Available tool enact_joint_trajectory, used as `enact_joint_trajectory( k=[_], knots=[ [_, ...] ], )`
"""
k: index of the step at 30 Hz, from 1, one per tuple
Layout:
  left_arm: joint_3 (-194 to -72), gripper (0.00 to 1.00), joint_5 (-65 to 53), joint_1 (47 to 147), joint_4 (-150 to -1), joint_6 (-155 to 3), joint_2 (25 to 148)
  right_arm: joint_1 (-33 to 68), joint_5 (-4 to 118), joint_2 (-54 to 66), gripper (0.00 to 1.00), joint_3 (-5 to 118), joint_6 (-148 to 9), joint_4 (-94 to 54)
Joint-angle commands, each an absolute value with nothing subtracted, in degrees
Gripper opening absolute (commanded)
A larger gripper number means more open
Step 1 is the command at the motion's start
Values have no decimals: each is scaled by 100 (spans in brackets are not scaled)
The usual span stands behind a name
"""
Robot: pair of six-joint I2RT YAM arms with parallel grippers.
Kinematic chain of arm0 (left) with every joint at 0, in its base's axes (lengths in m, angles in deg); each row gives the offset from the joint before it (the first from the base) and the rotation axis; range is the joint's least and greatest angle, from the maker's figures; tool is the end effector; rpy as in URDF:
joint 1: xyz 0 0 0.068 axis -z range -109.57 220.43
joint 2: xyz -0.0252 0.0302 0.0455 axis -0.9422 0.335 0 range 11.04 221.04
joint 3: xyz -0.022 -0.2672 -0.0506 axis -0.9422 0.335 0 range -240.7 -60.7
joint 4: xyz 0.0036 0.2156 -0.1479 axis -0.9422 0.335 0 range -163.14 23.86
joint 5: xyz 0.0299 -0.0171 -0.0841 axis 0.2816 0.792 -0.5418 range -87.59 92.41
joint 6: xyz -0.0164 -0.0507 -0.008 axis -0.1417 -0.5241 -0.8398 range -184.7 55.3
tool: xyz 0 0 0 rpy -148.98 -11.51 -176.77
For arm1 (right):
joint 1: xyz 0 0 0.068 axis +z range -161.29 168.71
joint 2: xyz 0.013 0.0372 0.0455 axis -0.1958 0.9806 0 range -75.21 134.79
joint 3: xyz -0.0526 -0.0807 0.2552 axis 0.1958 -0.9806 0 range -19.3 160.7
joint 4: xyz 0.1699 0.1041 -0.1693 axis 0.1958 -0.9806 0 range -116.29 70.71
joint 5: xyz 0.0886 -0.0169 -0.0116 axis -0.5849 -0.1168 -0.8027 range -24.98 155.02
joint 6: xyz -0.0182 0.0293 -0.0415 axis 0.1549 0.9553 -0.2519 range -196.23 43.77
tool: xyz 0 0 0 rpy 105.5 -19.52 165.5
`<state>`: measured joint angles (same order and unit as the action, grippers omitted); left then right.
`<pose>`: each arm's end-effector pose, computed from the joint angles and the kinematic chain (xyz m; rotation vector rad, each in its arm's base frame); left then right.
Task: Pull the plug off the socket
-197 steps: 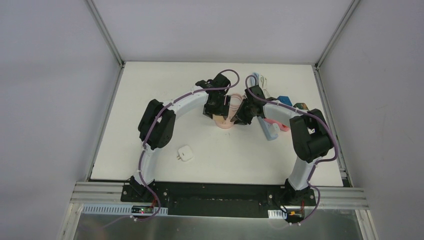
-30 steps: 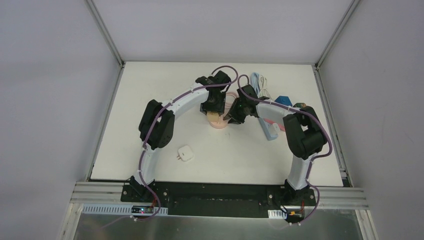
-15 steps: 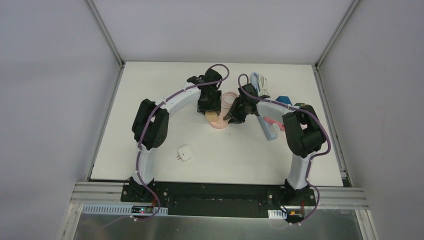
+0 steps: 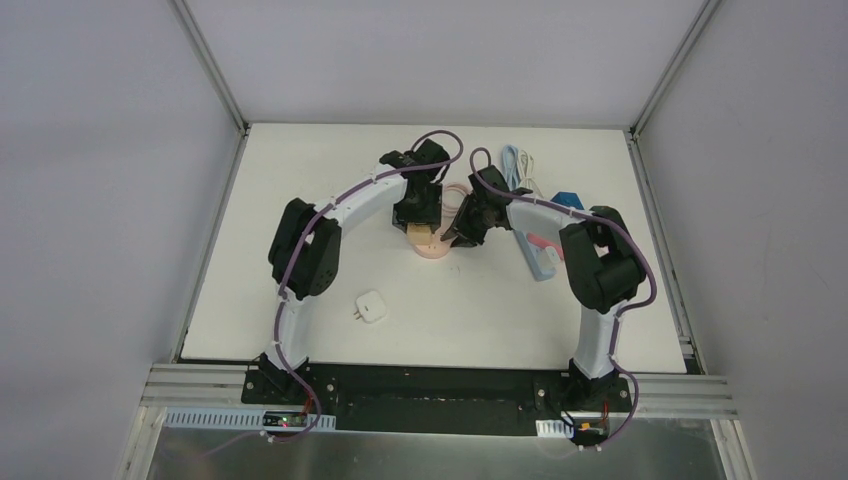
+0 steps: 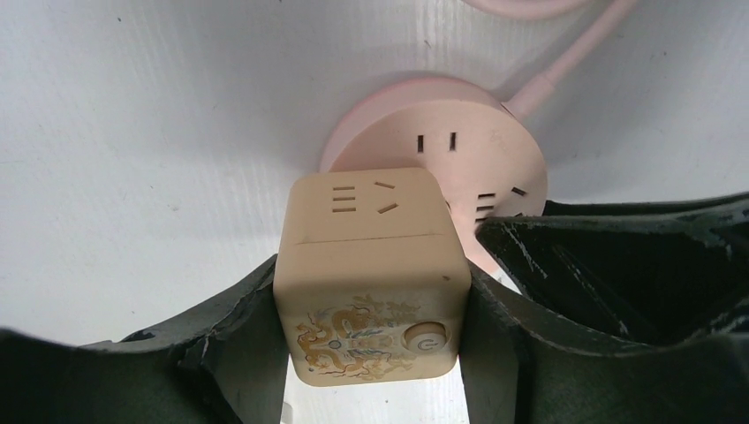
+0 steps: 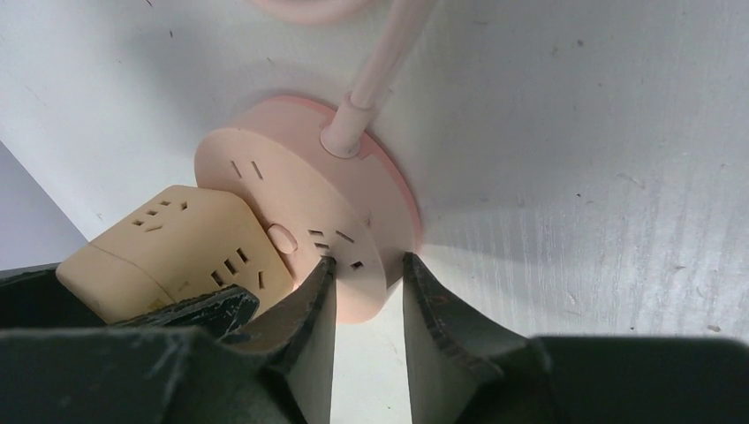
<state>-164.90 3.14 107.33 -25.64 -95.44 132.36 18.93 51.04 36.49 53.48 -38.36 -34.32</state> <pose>0.3649 -0.2735 0.2253 0.1439 2.7441 -0.3299 0.3498 0.2137 0.1637 0.0714 2.6543 0.7529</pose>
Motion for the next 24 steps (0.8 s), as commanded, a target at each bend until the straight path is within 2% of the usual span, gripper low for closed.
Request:
enact_joint_trajectory(
  k=[1,7,9,12,16,18,24],
  knots=[
    [-15737,0,-2111,11200,-3655,-9510,12373,2142,5849,4329,22,4876,-3918,-3771],
    [-14929,0,-3129,10911,-5179,-10485,12023,2149,5821,4344,22,4918,-3911,-3818],
    [-14911,0,-3200,10859,-5279,-10721,12039,2141,5780,4394,22,5033,-3921,-3937],
    [-15105,0,-3047,10910,-4970,-10693,12108,2145,5785,4443,22,5123,-3946,-4037],
    [-16242,0,-1313,11169,-2712,-10074,12572,2144,5792,4486,22,5135,-3952,-4082],
    [-16609,0,-986,11214,-2233,-10073,12853,2147,5799,4514,22,5127,-3947,-4078],
    [-16464,0,-1469,11206,-2504,-9663,12753,2148,5841,4549,21,5143,-3938,-4116]
  ],
)
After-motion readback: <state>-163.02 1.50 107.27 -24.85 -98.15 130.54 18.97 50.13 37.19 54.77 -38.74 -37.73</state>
